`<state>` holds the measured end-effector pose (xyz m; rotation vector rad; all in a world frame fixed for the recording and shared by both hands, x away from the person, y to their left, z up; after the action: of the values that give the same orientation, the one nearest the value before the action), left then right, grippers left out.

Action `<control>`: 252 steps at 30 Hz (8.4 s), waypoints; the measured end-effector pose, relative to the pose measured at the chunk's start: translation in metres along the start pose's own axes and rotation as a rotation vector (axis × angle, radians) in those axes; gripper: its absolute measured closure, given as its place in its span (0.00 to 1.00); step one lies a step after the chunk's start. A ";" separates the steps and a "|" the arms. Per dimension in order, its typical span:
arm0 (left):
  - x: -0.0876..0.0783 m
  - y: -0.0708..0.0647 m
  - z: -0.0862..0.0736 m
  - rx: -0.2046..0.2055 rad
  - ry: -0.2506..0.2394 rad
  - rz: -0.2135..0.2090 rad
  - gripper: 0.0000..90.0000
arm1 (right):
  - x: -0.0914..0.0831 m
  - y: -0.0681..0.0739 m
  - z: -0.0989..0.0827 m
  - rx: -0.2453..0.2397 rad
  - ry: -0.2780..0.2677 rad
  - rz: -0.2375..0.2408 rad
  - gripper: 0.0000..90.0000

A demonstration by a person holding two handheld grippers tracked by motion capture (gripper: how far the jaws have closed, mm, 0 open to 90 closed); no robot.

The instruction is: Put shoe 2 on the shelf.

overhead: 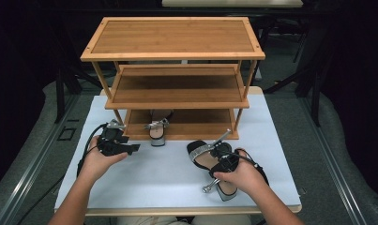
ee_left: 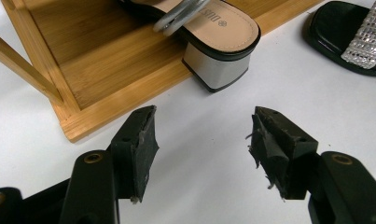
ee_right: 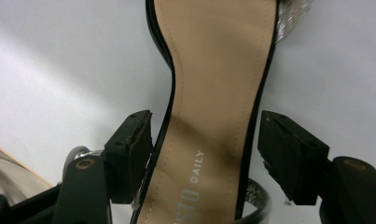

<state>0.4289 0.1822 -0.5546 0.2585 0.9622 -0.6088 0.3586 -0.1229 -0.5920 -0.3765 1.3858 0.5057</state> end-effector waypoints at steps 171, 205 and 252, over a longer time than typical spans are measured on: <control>0.011 0.009 -0.007 -0.038 0.020 -0.021 0.45 | -0.014 -0.004 -0.019 0.017 -0.371 -0.016 1.00; 0.011 0.009 -0.007 -0.036 0.022 -0.021 0.45 | -0.007 0.013 -0.009 0.021 -0.367 0.087 1.00; 0.013 0.012 -0.008 -0.042 0.026 -0.021 0.45 | -0.010 0.015 0.073 0.043 -0.430 0.103 1.00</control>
<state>0.4360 0.1904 -0.5709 0.2192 1.0026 -0.6053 0.4100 -0.0719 -0.5706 -0.1485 1.0004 0.6006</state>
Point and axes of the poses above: each handheld gripper's, and its own axes: x roughly forward along the jaws, z roughly out of its top, y roughly to its left, the point moved 10 cm from there along x, roughly forward along the jaws, and after that the axes turned 7 degrees about y, right-handed, at the moved point
